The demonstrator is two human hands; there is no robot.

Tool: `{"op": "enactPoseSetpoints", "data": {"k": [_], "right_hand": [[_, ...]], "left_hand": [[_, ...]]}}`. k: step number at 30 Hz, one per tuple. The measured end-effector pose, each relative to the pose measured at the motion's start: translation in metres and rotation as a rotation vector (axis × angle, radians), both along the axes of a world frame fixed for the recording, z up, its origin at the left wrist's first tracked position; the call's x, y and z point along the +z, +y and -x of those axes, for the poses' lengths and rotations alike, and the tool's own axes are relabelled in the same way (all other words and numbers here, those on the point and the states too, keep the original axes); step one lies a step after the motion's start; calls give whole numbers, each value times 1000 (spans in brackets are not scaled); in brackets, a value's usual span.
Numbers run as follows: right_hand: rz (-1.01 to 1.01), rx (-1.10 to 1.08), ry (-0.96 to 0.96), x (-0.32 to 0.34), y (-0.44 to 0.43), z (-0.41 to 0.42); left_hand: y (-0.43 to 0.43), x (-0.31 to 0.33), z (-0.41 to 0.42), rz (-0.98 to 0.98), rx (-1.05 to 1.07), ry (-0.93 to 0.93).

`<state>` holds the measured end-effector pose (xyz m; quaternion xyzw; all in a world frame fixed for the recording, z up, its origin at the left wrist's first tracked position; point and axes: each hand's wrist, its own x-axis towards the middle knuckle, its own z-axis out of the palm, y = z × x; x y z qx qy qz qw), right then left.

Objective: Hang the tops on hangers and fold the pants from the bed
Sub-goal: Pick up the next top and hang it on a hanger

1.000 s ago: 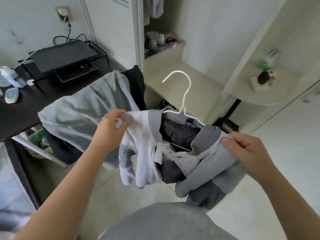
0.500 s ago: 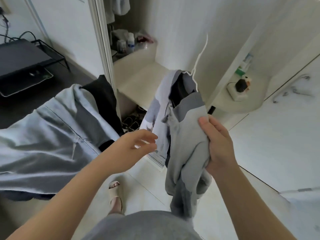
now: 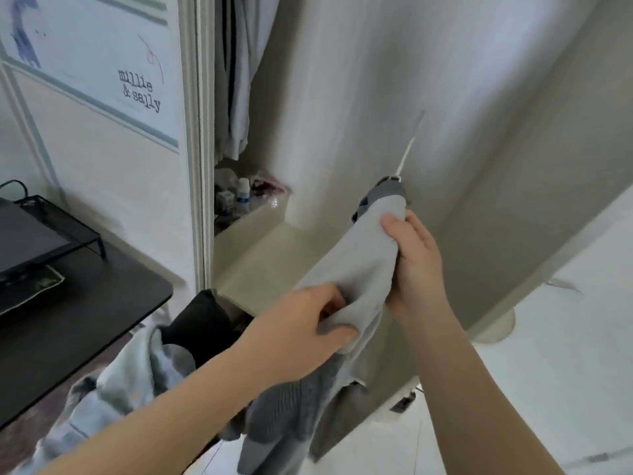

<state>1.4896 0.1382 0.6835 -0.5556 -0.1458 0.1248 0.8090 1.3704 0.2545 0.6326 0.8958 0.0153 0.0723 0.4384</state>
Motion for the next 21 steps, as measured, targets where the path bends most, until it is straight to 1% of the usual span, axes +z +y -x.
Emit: {"op": "enactPoseSetpoints", "data": {"k": [4, 8, 10, 17, 21], "right_hand": [[-22, -37, -128, 50, 42, -26], [-70, -32, -239, 114, 74, -54], [-77, -31, -301, 146, 87, -67], [-104, -35, -510, 258, 116, -123], [-53, -94, -621, 322, 125, -168]], "left_hand": [[40, 42, -31, -82, 10, -121], [75, 95, -61, -283, 54, -293], [89, 126, -76, -351, 68, -353], [127, 232, -141, -540, 94, -463], [142, 288, -184, -686, 157, -527]]}}
